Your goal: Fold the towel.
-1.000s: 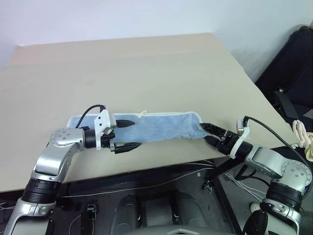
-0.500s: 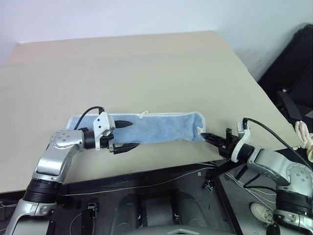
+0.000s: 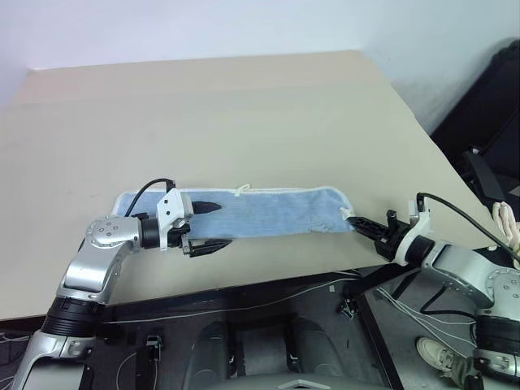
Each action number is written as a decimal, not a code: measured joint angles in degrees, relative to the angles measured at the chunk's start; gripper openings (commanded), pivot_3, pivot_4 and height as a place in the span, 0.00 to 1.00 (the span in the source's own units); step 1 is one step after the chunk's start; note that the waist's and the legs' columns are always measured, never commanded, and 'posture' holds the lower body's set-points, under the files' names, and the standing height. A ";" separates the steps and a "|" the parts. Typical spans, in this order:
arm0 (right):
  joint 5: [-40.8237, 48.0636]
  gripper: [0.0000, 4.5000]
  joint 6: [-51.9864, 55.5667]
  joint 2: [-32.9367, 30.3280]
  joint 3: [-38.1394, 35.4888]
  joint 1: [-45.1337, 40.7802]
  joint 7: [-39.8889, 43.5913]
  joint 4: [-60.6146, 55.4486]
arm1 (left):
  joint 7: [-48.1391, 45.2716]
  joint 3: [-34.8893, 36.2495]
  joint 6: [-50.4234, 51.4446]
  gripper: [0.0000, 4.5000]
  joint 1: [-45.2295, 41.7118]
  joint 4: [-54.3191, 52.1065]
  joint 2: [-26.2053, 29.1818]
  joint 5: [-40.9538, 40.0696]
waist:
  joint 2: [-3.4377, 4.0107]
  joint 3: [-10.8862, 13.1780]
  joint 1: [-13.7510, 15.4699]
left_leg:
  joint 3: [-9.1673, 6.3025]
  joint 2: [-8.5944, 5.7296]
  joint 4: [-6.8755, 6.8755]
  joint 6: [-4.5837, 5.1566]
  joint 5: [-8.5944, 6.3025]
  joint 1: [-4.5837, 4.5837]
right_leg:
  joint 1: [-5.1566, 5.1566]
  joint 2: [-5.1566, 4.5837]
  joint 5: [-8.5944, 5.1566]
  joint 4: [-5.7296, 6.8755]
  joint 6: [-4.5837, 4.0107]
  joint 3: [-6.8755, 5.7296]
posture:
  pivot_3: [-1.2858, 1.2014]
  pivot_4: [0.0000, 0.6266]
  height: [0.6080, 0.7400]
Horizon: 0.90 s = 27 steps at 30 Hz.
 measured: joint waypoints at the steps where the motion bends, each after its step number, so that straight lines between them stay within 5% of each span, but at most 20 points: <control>1: 0.17 0.03 0.01 -0.60 -0.16 -0.08 0.69 0.19 | -0.01 0.00 0.00 1.00 0.01 0.00 0.00 0.00 | 0.00 0.00 0.08 | 0.00 0.00 0.00 0.00 0.00 0.00 | 0.00 0.00 0.00 0.00 0.00 0.00 | 0.52 0.24 1.00; 12: 5.18 0.03 3.96 -11.32 3.11 -7.02 6.26 -3.24 | -0.01 -0.03 0.04 1.00 -0.13 0.71 0.02 0.03 | 0.04 0.01 1.09 | 0.01 0.02 -0.10 0.00 0.00 0.02 | -0.03 0.03 0.00 -0.03 0.00 0.00 | 0.52 0.24 1.00; 24: 0.53 0.03 4.31 -9.26 18.39 -21.24 8.25 -10.21 | 0.73 -0.03 0.05 1.00 0.03 0.77 0.12 0.29 | 0.04 0.02 1.21 | 0.05 0.00 -0.20 0.00 0.00 -0.04 | -0.11 -0.03 -0.01 -0.12 -0.01 0.01 | 0.52 0.24 1.00; 27: -5.19 0.03 4.77 -3.93 22.93 -27.25 10.98 -8.69 | 1.38 0.04 0.22 1.00 0.71 0.37 0.28 0.48 | 0.04 0.01 0.71 | 0.16 0.02 -0.24 0.01 0.00 -0.03 | -0.22 -0.02 0.01 -0.06 -0.02 0.07 | 0.52 0.24 1.00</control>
